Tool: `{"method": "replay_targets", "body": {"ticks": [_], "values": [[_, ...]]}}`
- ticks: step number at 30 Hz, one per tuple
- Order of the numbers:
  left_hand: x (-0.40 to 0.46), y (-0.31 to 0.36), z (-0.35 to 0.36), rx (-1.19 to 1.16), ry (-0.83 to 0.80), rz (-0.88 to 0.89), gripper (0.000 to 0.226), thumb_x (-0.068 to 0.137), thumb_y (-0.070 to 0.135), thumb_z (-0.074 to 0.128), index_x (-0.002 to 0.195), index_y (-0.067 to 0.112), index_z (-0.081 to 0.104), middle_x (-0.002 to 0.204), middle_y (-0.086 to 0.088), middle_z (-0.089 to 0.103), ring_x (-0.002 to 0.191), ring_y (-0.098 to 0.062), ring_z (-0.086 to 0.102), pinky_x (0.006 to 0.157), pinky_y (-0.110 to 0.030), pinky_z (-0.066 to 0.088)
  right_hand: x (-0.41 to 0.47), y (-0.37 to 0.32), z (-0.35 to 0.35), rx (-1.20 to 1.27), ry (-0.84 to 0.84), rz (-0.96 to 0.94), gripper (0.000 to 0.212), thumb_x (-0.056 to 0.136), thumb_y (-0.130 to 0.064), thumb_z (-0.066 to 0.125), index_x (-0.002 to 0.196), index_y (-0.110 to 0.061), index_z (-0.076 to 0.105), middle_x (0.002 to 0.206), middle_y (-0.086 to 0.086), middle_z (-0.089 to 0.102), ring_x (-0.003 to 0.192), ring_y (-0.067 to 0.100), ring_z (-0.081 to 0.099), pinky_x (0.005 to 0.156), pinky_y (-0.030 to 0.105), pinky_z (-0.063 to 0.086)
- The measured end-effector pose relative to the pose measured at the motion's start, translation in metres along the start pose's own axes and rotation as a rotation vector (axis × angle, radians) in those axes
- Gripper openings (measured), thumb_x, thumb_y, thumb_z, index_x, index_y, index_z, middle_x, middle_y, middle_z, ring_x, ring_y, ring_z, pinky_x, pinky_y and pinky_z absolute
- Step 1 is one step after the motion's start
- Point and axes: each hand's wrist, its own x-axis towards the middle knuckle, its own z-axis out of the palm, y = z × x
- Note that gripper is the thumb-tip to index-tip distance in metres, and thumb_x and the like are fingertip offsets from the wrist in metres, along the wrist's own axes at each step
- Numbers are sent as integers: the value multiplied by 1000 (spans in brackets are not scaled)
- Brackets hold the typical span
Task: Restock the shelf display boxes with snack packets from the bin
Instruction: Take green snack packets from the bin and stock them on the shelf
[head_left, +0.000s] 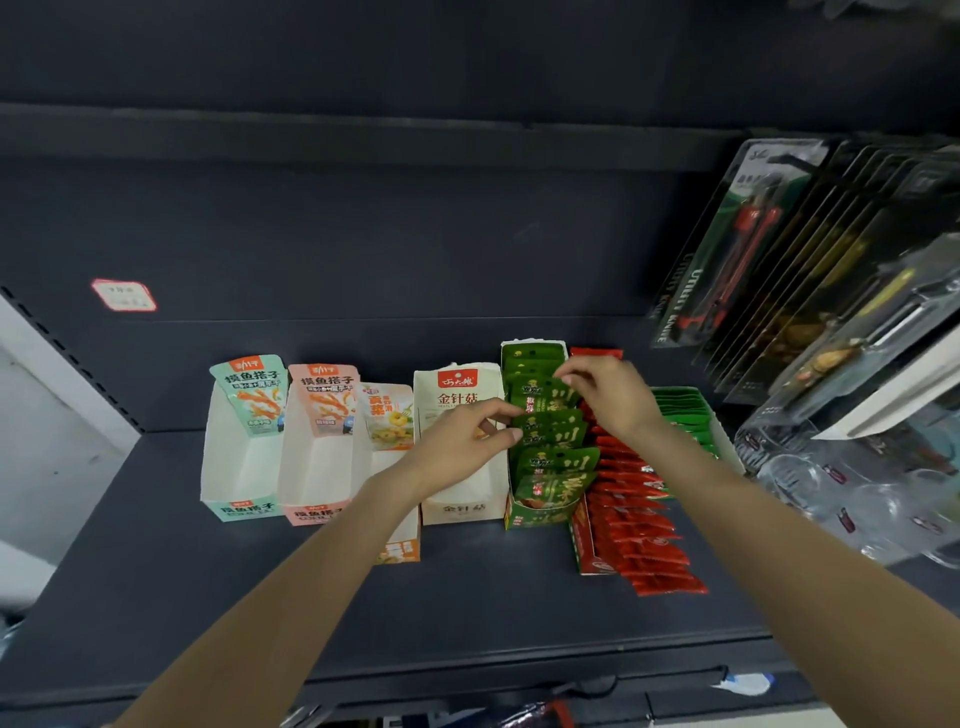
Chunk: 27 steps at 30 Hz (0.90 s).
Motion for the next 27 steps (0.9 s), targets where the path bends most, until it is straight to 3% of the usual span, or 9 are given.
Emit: {"method": "replay_targets", "body": {"ticks": [2,7,12,16,20,24,27], "values": [[1,0,-1,6,-6,1,28,93,29,55,121,26,58,110,9,61,99,-10,57,89,-29,46,1,-3,-3,-63,-29,-1,20,96,-18,51,105,-23,68,99,0,69,86,19,64,78,38,52],[1,1,-1,24,8,3,28,95,30,52,122,25,57,114,8,61,98,-8,57,86,-25,46,6,-12,-10,-179,-84,4,24,98,-20,47,111,-24,67,115,0,66,103,22,61,77,32,45],[4,8,-6,31,71,2,26,96,25,49,120,18,59,112,4,63,93,-12,59,84,-26,48,6,-17,-8,-146,-86,41,22,97,-23,50,111,-27,67,113,-2,67,102,19,61,78,30,46],[1,11,-8,27,228,-2,23,96,19,50,116,16,60,99,9,60,92,-10,59,80,-21,46,-6,-22,-10,-34,48,43,19,94,-25,56,110,-24,66,109,-2,67,100,15,62,83,37,53],[-9,20,-15,94,425,14,19,92,18,54,109,18,62,97,5,64,86,-9,60,74,-24,51,-24,-42,-10,141,130,-22,19,92,-16,58,108,-16,68,104,0,68,90,10,62,81,25,51],[-37,32,-26,239,611,42,19,91,23,56,108,18,62,99,5,66,80,-8,59,66,-24,51,-49,-69,-7,222,93,-55,24,93,-14,56,116,-15,65,110,-2,66,96,4,58,76,2,39],[-71,36,-29,366,696,-18,23,93,29,53,112,19,61,100,3,67,84,-12,61,69,-28,51,-76,-85,0,202,76,-76,30,94,-13,55,123,-17,60,116,0,62,101,7,56,85,8,42]]}}
